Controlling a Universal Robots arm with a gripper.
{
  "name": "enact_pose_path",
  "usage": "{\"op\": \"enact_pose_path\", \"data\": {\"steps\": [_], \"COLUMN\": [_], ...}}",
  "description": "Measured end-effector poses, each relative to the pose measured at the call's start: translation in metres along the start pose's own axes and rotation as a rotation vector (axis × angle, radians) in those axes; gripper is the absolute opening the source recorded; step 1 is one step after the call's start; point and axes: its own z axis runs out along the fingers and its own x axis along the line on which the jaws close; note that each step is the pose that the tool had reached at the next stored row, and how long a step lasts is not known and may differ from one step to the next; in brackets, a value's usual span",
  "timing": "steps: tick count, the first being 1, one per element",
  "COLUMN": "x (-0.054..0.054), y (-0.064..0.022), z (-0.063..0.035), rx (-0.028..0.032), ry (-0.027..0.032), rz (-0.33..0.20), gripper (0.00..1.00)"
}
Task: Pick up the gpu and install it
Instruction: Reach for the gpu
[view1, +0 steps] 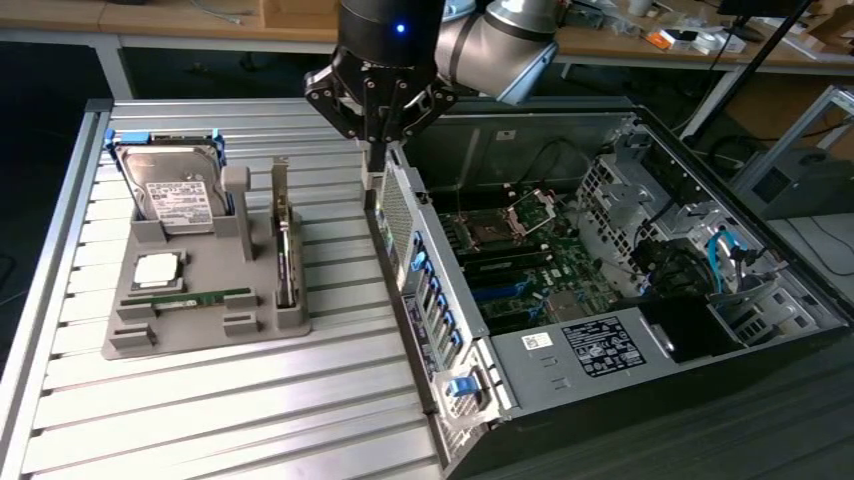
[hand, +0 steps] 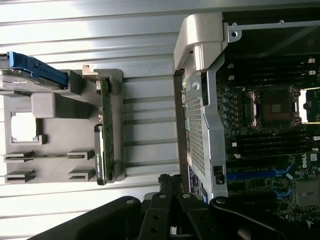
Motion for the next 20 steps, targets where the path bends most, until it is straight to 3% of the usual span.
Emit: {"op": "enact_pose_path", "data": {"steps": [20], "x": [0.013], "y": [-0.0010], "z": [-0.0003], "rx": [0.0000], "ry": [0.0000], "rz": [0.000], "gripper": [0.11]}}
